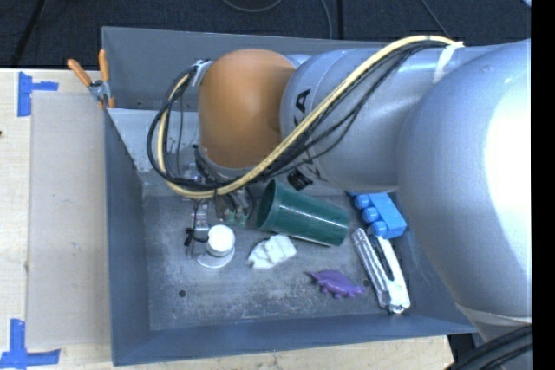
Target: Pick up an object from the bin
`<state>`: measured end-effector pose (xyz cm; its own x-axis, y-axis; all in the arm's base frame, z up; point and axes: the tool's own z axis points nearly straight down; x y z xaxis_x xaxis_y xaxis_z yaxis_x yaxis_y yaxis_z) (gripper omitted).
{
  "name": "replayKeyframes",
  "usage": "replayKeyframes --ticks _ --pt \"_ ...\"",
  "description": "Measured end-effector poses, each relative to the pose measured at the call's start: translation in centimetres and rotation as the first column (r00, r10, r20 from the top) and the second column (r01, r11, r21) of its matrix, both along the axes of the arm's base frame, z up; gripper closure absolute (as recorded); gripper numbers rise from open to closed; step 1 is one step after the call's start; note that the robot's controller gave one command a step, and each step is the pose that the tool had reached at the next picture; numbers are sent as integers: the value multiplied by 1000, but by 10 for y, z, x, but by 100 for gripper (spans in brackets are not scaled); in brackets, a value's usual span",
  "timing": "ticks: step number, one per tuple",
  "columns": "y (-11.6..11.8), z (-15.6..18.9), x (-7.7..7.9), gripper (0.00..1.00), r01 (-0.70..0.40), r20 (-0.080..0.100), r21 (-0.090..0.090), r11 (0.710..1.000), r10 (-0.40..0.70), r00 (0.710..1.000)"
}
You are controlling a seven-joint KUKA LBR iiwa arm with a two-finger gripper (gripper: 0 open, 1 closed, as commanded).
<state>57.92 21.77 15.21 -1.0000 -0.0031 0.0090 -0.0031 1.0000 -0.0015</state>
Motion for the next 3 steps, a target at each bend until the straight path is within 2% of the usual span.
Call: replayKeyframes --ticks 1,2,3 --pt "-1 5 2 0 4 7 1 1000 -4 1000" --pt "-34 -29 15 0 -46 12 6 999 46 999" --pt "-67 -66 7 0 40 2 -3 999 -40 999"
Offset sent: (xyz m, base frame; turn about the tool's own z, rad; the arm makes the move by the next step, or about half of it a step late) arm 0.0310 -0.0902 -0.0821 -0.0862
